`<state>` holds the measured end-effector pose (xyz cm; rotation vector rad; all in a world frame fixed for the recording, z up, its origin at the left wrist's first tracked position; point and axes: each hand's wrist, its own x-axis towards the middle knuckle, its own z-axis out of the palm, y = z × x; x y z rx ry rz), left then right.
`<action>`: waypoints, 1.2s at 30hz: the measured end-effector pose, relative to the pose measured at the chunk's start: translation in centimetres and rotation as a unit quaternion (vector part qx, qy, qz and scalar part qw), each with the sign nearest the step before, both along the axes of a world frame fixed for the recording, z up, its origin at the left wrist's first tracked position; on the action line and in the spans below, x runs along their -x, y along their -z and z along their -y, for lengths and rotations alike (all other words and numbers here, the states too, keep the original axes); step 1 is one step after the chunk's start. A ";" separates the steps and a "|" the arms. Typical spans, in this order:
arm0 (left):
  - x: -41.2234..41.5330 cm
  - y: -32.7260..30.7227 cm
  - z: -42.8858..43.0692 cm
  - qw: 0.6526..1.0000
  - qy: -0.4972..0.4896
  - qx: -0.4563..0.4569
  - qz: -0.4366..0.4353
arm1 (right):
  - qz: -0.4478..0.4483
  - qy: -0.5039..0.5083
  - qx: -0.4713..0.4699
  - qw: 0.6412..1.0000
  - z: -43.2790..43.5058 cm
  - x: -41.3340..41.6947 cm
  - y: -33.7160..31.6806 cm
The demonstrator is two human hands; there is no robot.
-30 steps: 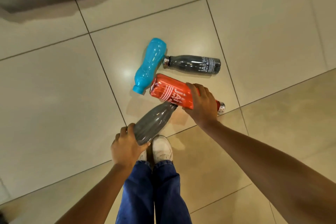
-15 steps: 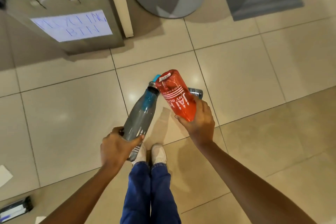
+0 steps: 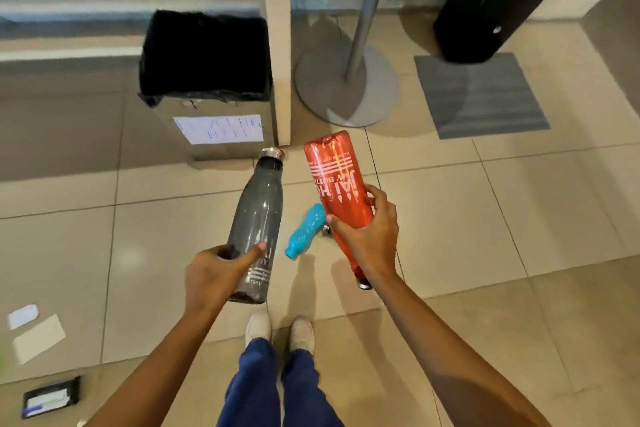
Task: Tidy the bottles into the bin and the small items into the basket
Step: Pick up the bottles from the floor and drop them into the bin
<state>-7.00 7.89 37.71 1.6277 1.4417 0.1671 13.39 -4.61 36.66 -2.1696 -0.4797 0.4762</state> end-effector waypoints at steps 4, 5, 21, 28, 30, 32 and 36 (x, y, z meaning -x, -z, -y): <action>1.1 -2.6 -2.4 0.999 -0.016 -0.002 0.031 | -0.020 -0.014 -0.015 1.000 -4.4 0.9 -2.6; 1.5 -3.1 -3.5 0.999 -0.025 -0.005 0.035 | -0.021 -0.021 -0.019 0.999 -5.9 1.3 -3.1; 3.2 -4.8 -26.7 0.992 -0.113 -0.008 0.054 | -0.170 0.060 0.021 0.983 -27.6 2.4 -6.6; -0.5 -3.1 -33.3 0.984 -0.149 0.060 0.077 | -0.461 0.121 -0.047 0.878 -34.5 0.1 -5.9; -2.4 -2.3 -34.9 0.984 -0.143 0.075 0.073 | -0.495 0.102 -0.044 0.862 -35.6 -1.6 -5.3; -4.4 -1.8 -36.4 0.985 -0.132 0.090 0.068 | -0.509 0.085 -0.039 0.856 -36.8 -3.2 -4.4; -8.3 -0.3 -39.4 0.980 -0.133 0.128 0.072 | -0.462 0.082 0.001 0.883 -39.3 -6.4 -2.5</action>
